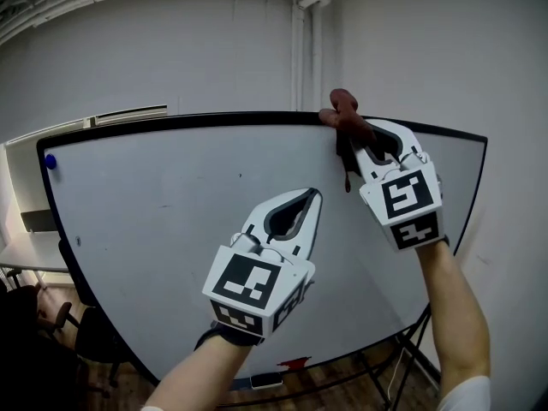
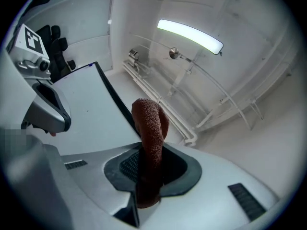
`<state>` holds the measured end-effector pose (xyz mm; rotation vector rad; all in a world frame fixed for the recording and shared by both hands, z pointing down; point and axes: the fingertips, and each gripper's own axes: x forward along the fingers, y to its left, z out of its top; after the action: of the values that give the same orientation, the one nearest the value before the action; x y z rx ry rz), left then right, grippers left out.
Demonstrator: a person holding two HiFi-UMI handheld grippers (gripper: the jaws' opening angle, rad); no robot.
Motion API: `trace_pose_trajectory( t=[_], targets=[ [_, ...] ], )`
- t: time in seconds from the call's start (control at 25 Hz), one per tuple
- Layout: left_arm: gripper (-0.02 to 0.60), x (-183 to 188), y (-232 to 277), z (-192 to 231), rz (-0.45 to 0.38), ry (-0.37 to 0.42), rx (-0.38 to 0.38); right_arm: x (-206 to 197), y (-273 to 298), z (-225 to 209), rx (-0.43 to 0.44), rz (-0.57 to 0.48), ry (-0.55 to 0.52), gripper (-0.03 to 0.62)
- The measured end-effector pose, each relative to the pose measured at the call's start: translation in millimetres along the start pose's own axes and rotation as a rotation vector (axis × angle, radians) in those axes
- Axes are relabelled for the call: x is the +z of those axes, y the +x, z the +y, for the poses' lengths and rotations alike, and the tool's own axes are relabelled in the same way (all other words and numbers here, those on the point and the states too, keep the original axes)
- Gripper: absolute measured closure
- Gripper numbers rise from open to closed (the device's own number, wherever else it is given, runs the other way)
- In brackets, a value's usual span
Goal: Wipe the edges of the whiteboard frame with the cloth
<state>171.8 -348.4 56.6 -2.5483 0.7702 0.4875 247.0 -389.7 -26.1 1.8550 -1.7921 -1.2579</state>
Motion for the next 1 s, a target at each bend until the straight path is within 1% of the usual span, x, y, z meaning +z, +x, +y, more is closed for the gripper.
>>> trace_pose_trajectory(
  t=[0.2, 0.32, 0.48, 0.76, 0.88, 1.0],
  targets=[
    [0.572, -23, -12, -16, 0.033, -0.008, -0.022, -18, -32, 32, 0.011, -0.001, 0.107, 0.530],
    [0.572, -33, -24, -22, 0.039, -0.021, -0.025, -31, -48, 53, 0.024, 0.010, 0.182, 0.528],
    [0.572, -45, -44, -36, 0.045, -0.022, -0.035, -44, -72, 77, 0.020, 0.017, 0.283, 0.528],
    [0.572, -72, -81, -46, 0.059, -0.019, -0.050, -51, -105, 131, 0.047, 0.035, 0.368, 0.528],
    [0.572, -86, -97, -46, 0.081, -0.040, -0.046, -63, -119, 158, 0.064, 0.050, 0.402, 0.528],
    [0.572, -96, -113, -46, 0.098, -0.038, -0.041, -71, -129, 182, 0.079, 0.073, 0.446, 0.528]
  ],
)
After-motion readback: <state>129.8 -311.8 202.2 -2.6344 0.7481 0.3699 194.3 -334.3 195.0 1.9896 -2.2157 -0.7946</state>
